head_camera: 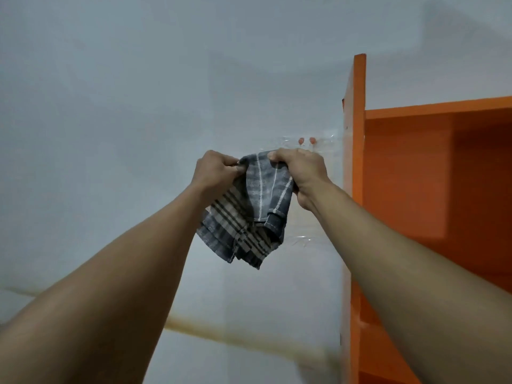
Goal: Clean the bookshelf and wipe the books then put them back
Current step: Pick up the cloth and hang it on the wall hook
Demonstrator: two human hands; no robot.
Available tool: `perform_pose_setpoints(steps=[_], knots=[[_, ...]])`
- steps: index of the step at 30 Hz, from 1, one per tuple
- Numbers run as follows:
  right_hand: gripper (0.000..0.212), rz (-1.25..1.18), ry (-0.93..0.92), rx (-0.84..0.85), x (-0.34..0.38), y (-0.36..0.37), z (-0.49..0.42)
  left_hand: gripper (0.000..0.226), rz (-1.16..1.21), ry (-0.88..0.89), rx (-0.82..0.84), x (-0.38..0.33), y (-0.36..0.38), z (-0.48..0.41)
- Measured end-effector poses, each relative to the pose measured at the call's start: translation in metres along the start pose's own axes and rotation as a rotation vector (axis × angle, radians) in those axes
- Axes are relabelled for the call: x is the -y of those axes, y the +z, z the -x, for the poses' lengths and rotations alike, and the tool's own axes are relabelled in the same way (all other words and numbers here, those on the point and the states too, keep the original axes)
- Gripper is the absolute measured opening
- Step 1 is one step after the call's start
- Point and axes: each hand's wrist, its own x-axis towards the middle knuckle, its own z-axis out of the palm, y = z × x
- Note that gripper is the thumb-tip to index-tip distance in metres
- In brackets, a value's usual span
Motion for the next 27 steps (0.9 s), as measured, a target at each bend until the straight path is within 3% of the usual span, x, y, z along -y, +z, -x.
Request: perform_pose_setpoints(steps=[6,10,12,15,18,23,27], knots=[[0.031,-0.012,-0.017,-0.057,-0.048,0.009,-0.070,0.019,0.160,-0.025,-0.064,0.054,0.036,-0.077],[0.019,0.052,0.031,-0.060,-0.083,0.003,-0.106,0.035,0.252,-0.114,-0.071,0.087,0.057,-0.119],[0.017,0.079,0.004,-0.095,-0.100,-0.001,-0.120,0.041,0.289,-0.149,-0.002,0.097,0.068,-0.133],[0.023,0.207,-0.083,-0.249,-0.118,-0.014,-0.143,0.017,0.365,-0.178,0.208,0.108,0.082,-0.148],[0.023,0.496,-0.217,-0.460,-0.121,-0.028,-0.165,0.022,0.370,-0.013,0.358,0.116,0.105,-0.168],[0.026,0.713,-0.426,-0.708,-0.095,-0.031,-0.186,0.021,0.263,0.277,0.139,0.099,0.147,-0.197],[0.025,0.826,-0.485,-0.723,-0.074,-0.035,-0.208,0.009,0.195,0.405,0.066,0.084,0.165,-0.211]])
